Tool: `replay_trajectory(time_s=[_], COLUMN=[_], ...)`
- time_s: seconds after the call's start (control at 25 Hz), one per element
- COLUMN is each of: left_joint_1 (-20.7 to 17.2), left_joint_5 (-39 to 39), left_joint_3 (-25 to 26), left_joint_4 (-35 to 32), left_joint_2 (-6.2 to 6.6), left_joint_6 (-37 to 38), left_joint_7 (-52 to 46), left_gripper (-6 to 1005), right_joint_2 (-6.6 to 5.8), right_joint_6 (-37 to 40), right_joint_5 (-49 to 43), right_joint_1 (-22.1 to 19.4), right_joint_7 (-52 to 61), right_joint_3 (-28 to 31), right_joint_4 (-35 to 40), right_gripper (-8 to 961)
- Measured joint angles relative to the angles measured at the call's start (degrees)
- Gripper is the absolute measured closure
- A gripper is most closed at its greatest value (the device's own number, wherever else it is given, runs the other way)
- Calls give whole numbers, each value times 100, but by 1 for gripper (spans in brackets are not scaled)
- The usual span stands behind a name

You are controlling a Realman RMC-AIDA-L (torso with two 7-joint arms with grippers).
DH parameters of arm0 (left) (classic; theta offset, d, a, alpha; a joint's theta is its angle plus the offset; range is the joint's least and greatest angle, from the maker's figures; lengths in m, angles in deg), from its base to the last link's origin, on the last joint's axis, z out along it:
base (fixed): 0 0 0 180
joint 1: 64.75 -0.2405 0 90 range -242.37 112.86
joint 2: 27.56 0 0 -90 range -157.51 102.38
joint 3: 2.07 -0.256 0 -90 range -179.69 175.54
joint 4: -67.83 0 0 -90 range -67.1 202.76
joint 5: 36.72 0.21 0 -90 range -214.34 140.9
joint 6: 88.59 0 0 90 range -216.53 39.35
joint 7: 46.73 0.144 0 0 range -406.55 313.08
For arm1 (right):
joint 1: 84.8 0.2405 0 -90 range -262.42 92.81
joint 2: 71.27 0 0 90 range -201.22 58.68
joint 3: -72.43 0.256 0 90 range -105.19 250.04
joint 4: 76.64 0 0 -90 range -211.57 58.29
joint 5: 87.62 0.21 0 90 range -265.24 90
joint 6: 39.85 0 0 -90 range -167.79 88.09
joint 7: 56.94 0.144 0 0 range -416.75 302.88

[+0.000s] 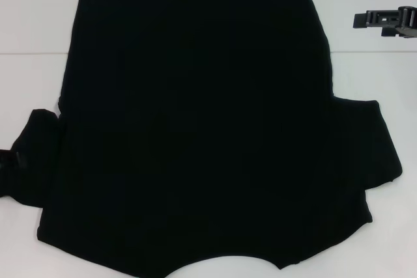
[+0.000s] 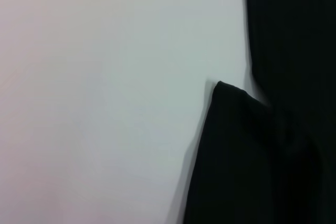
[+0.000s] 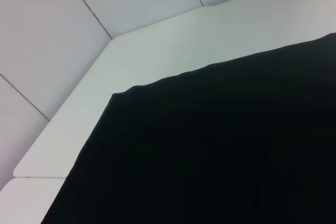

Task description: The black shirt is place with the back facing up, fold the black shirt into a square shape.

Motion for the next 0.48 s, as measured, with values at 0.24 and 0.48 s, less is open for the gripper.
replay_trajectory(time_s=[0.24,0.48], left_joint_1=[26,-75], left_joint_5=[47,85], left_joint_3=[-254,-255], left_joint_4=[9,-320], left_joint_2=[10,-44], left_joint_6=[-35,23], left_joint_7=[-197,-349], left_gripper=[398,399], right_joint_2=[0,0], right_joint_6=[0,0], right_joint_5=[0,0], right_joint_1=[-6,-16], right_joint_7=[-6,-15], right_joint_3=[13,53], right_joint_4=[0,0], right_gripper=[13,13])
